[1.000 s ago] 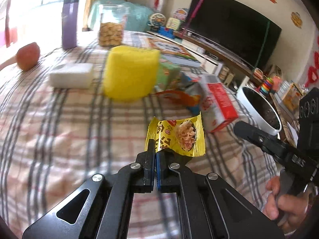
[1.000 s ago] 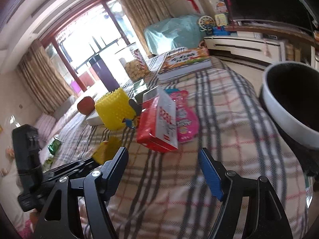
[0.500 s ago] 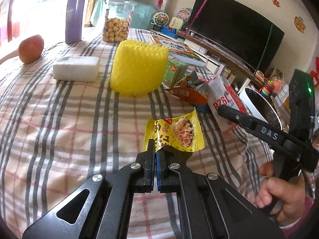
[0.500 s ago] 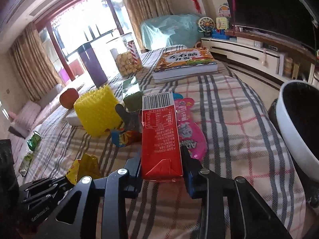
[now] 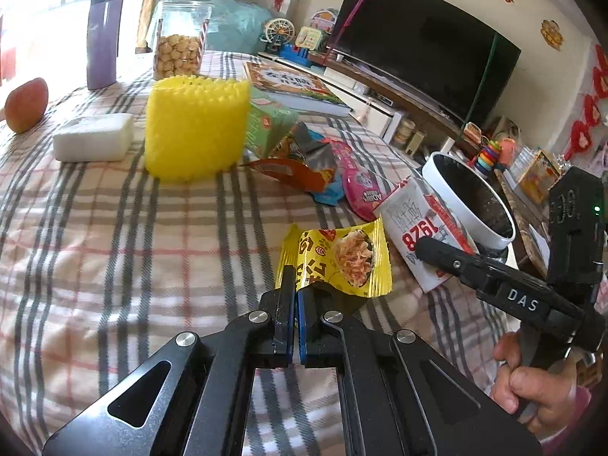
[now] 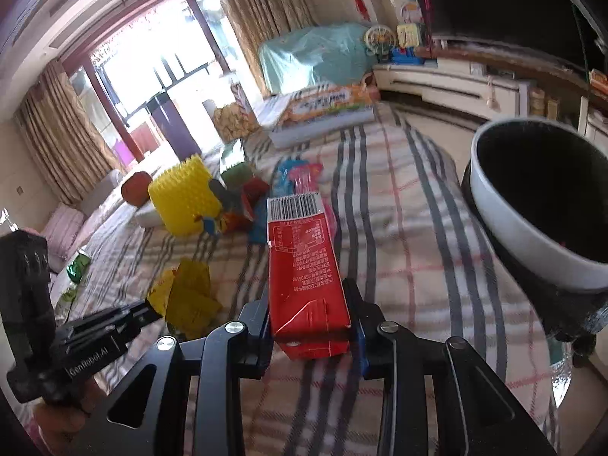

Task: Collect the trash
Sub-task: 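Grasp the yellow snack wrapper with the left tool while the right tool grasps the red box, then carry the yellow wrapper and red box over the trash bin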

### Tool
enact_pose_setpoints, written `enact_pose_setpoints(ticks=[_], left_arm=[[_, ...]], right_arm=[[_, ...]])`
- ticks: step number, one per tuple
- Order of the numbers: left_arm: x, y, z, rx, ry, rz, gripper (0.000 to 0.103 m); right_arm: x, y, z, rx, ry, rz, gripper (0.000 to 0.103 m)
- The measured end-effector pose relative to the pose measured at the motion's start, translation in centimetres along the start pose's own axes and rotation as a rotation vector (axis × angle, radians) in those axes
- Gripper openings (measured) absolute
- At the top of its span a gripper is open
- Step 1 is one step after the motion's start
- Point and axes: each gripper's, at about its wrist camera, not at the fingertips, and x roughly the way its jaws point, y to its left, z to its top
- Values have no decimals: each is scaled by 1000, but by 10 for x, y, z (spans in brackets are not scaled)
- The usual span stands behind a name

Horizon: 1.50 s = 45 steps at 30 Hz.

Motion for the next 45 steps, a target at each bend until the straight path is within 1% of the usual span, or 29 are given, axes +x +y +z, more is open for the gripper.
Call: enact_pose_setpoints(ticks=[2,6,7,8,10,17,30,39,45], left_arm=[[1,0,-1,-1,4,1,1],[1,2,-1,-5,8,4,1],[1,1,0,-6,9,3,1],[0,0,0,-6,9,3,1],[0,-4,2,1,7,-1,1],[6,-29,9,42,9,-44,1],[23,-102,29,159,8,-135,1],[39,-143,40,219,21,-173,1],[50,-163,48,249,23,-180,1]], right_arm=[[3,-3,-1,16,9,-1,36],[13,-2,3,15,17,-5,38],[14,-1,2,13,17,-6,37],[17,-1,3,12,22,-5,32],[16,-3,1,18,21,6,32],[-9,-19,-1,56,-21,9,32],[-70,-71,5,134,-119,-63,32],[-92,-111,8,203,-157,-113,32],[-100,-132,15,236,-180,-134,32]])
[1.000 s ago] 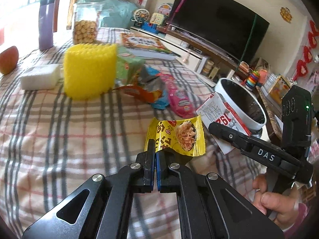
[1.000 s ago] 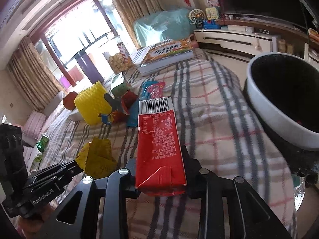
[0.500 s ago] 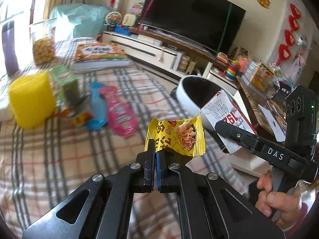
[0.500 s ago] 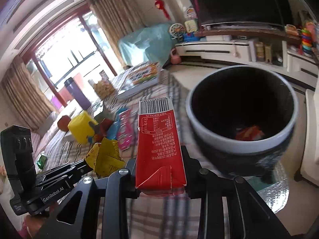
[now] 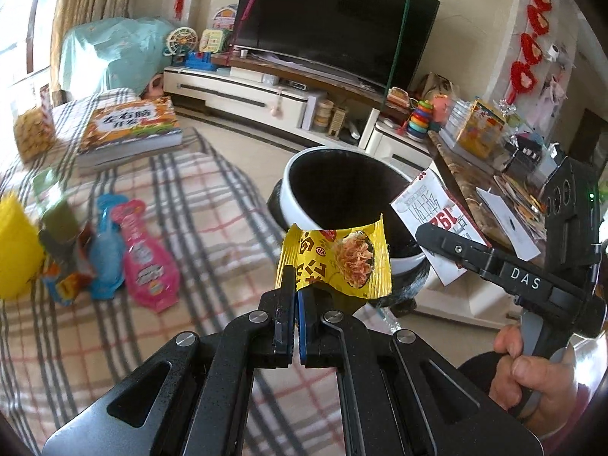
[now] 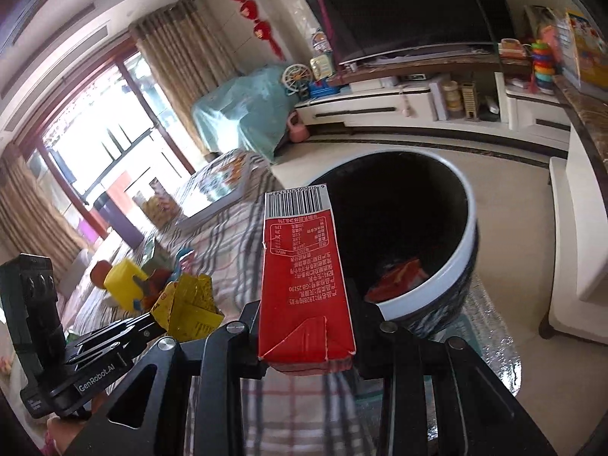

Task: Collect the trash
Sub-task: 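Carry the yellow wrapper and red box over the trash bin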

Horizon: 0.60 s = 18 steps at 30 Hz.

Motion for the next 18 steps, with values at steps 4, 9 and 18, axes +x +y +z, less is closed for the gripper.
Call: enact_pose_setpoints(ticks=[4,9,18], left_arm=[[9,-7,10,11,1,-6,1],[18,-16,21,38,1,-5,1],[40,-27,39,73,12,3,1]], right_arm=[[1,-11,8,13,-8,-10,32],[7,-21,14,25,1,-26,32],[16,-32,29,33,6,-39,32]])
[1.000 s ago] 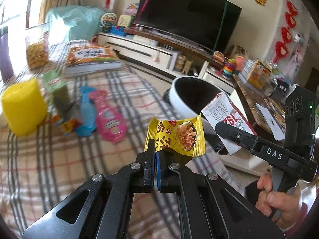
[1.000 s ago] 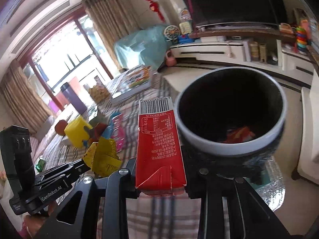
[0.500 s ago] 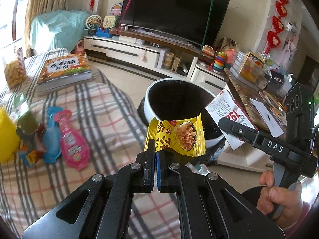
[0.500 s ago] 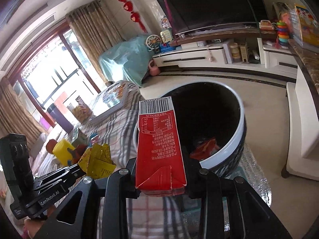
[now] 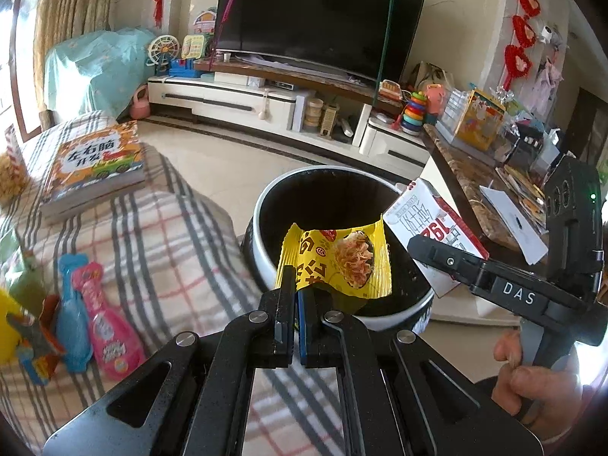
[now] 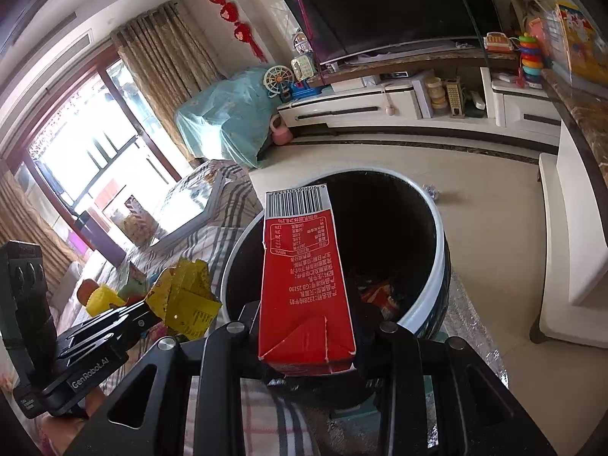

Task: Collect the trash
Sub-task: 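Carry the yellow wrapper and red box over the trash bin, then open both tools to drop the yellow wrapper and red box into the bin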

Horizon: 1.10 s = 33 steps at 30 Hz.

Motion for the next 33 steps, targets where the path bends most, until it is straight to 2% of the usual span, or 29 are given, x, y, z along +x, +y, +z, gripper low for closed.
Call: enact_pose_setpoints(ticks=[12,29,30,32,33], left_arm=[[29,-12,19,34,25,16,1],[49,-17,31,41,53,27,2],[51,-16,32,37,62,28,4],[52,-15,31,29,72,31,19],[51,-14,30,25,68,36,38]], right_arm=[[12,-7,12,-11,19,-24,32],[29,-22,26,2,44,-41,32],[30,-23,26,6,43,-39,33],[29,-25,27,13,40,-43,36],[28,-26,28,16,37,-48,38]])
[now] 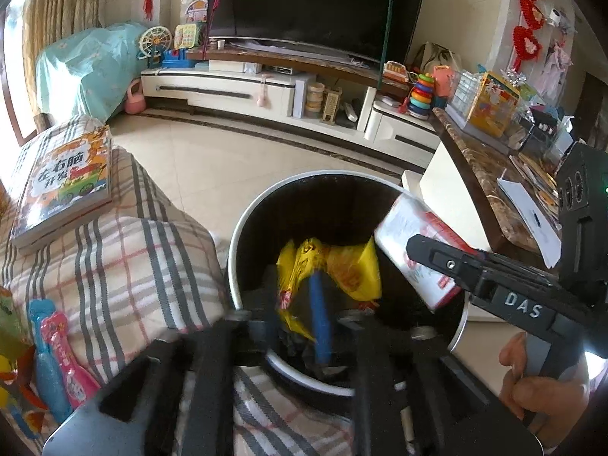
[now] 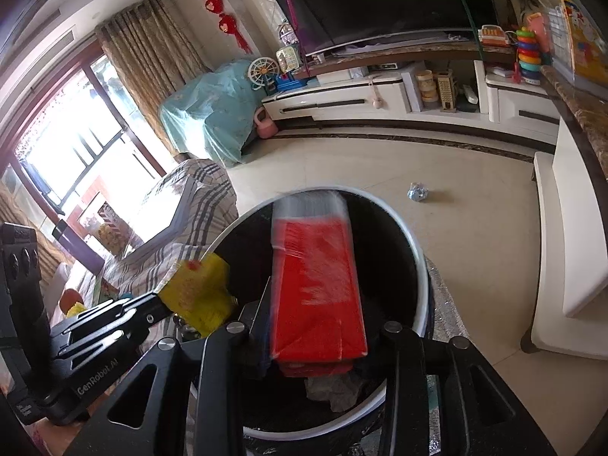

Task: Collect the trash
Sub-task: 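Open both tools to drop the yellow wrapper and red box into the bin, then grasp the yellow foam net with the left tool while the right tool grasps the pink spray bottle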

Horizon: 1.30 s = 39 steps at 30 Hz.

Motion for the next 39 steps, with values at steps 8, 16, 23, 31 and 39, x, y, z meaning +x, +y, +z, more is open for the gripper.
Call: enact_pose_setpoints(ticks=[8,16,23,31,39], left_arm=[[-18,14,-18,-44,-29,12,52],[-49,45,-55,-131,-43,16,53],[-80,75,-90,-207,-63,53,53],[-110,117,-127,-288,-67,109,53],[-134,154,-155,-359,-80,166,53]], right_arm=[[-13,0,-4,19,-26,18,60],[-27,18,-22,12,-56,41,76],[-25,46,-44,-6,-37,93,77],[-16,88,-69,-63,6,151,78],[-8,131,-88,-119,42,200,78]])
